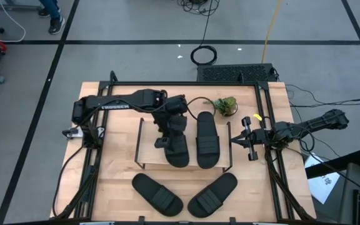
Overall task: Pick and place slides into the shelf
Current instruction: Put the slide on the shelf, then adjust the black slide
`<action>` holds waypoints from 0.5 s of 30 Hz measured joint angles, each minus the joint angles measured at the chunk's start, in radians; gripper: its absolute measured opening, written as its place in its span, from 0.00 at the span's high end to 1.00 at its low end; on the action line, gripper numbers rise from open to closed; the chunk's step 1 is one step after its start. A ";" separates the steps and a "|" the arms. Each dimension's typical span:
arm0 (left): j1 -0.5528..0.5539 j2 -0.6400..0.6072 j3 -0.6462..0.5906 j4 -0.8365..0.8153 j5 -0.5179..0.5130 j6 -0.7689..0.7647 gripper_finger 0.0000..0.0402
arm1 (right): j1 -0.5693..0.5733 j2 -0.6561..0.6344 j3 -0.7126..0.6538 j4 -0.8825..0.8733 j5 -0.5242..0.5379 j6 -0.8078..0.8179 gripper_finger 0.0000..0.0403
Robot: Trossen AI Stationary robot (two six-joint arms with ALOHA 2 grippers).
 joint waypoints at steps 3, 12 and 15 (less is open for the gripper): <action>0.000 -0.036 0.000 -0.002 -0.043 0.005 0.07 | 0.000 0.000 0.000 0.001 0.000 0.000 1.00; -0.079 -0.210 0.000 -0.079 -0.280 0.086 0.22 | 0.000 0.000 0.000 -0.005 -0.012 -0.002 1.00; -0.161 -0.286 -0.009 -0.089 -0.375 0.087 0.44 | 0.000 0.000 -0.001 -0.012 -0.066 -0.009 1.00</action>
